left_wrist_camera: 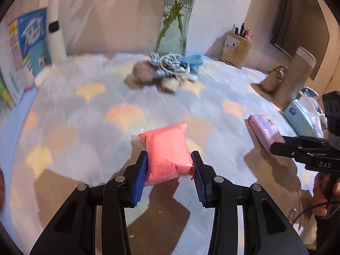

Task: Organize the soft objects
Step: 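Carry the pink pouch and purple packet over to the glass bowl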

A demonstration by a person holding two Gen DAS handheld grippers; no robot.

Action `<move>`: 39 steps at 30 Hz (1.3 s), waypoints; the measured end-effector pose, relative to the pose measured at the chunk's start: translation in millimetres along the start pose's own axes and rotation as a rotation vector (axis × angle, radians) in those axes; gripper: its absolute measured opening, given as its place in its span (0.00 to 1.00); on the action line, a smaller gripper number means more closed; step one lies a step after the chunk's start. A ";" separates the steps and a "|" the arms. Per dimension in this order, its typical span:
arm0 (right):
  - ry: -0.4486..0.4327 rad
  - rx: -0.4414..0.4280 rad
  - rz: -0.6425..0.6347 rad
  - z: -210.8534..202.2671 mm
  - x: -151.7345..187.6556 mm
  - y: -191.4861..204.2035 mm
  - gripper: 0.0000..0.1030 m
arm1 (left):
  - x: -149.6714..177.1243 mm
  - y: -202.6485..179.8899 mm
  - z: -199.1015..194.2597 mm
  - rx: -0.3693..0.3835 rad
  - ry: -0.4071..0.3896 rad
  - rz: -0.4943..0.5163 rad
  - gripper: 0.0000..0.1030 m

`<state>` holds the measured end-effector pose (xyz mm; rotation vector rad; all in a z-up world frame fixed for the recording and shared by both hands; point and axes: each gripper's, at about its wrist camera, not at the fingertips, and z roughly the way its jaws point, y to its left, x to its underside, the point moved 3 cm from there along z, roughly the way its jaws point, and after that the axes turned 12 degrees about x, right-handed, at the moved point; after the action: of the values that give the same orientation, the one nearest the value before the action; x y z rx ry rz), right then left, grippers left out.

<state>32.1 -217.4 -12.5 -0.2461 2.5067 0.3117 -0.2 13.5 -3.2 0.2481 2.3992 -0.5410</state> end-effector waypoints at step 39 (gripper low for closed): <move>-0.084 0.295 0.083 -30.5 44.2 -17.2 0.40 | 19.4 -36.7 -0.3 -0.144 -0.016 0.076 0.37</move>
<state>-15.8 -246.8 -16.9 -0.0107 2.4437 -0.0168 -26.6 -18.4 -3.8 0.2690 2.3897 -0.3321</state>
